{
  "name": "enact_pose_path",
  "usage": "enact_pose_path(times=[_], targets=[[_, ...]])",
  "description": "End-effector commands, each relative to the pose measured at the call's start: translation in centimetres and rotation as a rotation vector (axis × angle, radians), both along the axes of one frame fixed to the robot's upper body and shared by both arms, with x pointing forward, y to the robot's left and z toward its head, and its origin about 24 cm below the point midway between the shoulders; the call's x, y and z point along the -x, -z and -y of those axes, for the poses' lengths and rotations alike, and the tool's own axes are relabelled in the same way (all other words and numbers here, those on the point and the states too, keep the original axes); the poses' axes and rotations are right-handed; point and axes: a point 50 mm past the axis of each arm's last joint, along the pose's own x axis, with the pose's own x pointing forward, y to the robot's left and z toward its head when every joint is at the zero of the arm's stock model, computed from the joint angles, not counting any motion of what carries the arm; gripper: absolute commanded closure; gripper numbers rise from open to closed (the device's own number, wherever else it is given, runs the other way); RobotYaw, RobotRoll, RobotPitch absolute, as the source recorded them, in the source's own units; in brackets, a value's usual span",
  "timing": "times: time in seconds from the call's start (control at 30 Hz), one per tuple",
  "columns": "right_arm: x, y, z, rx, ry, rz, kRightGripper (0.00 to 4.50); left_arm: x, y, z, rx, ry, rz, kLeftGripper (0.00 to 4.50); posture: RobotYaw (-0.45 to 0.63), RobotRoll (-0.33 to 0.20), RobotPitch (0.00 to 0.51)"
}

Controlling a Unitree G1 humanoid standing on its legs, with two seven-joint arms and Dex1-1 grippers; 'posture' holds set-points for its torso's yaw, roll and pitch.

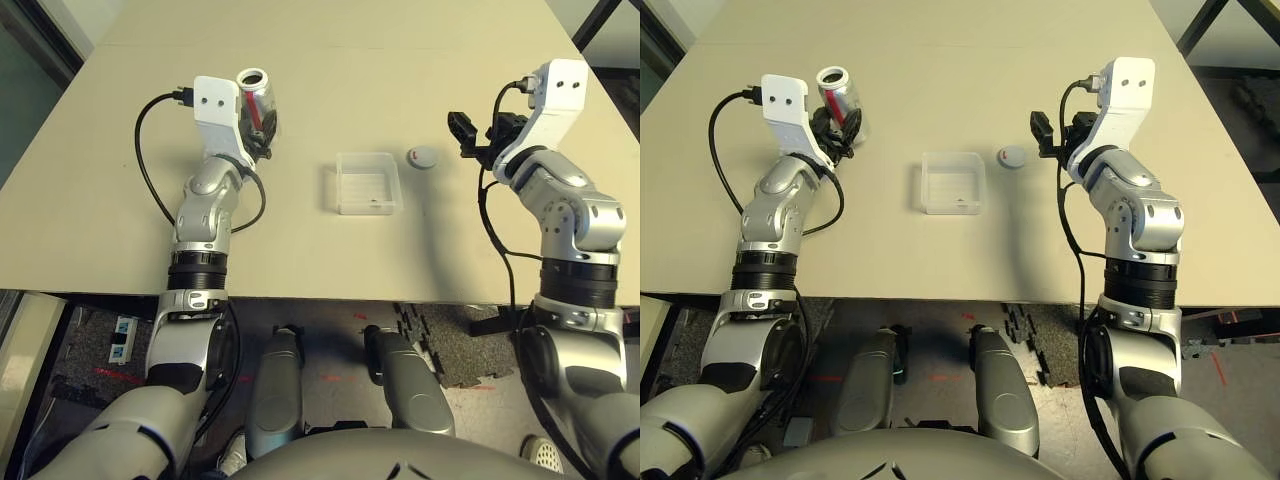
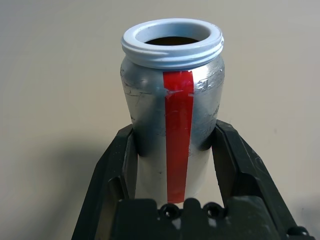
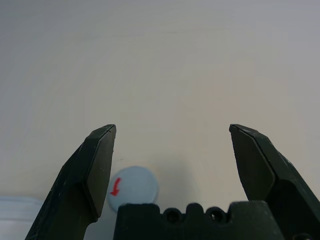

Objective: Pour the medicine from the bottle into the box.

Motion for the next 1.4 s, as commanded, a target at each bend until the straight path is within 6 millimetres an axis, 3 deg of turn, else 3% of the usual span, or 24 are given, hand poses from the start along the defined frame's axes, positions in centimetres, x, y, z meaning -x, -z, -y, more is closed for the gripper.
enact_pose_path(times=[0.03,0.27,0.5,0.7,0.9,1.07,1.23,1.4], targets=[[0.2,0.8,0.4,0.003,0.031,-0.011,0.00,0.4,2.6,-0.2,-0.029,0.011,-0.069,2.19,0.02,0.000,0.210],[0.4,0.9,0.7,0.000,0.050,-0.006,0.00,0.4,3.6,-0.5,-0.088,-0.003,-0.084,2.19,0.02,0.000,0.214],[0.4,0.5,1.0,0.002,0.055,0.004,0.00,0.4,3.3,-0.1,-0.111,0.049,-0.033,2.19,0.02,0.000,0.215],[0.4,0.0,1.2,0.005,0.055,0.017,0.00,1.0,3.3,0.3,-0.106,0.059,0.002,0.01,0.02,0.000,0.217],[0.6,-0.3,1.4,0.005,0.054,0.023,0.00,2.3,3.5,0.5,-0.098,0.058,0.014,0.01,0.02,0.000,0.219],[1.1,-0.2,1.7,0.010,0.062,0.016,0.00,5.1,3.9,-0.6,-0.075,0.017,-0.006,0.01,0.02,0.000,0.225],[1.4,0.1,2.7,0.018,0.080,0.005,0.00,6.5,3.7,-2.2,-0.068,-0.057,-0.012,0.01,0.04,0.000,0.234],[1.7,0.4,4.5,-0.010,0.168,0.036,0.00,6.3,2.3,-5.7,-0.065,-0.192,0.044,0.01,0.05,0.000,0.242]])
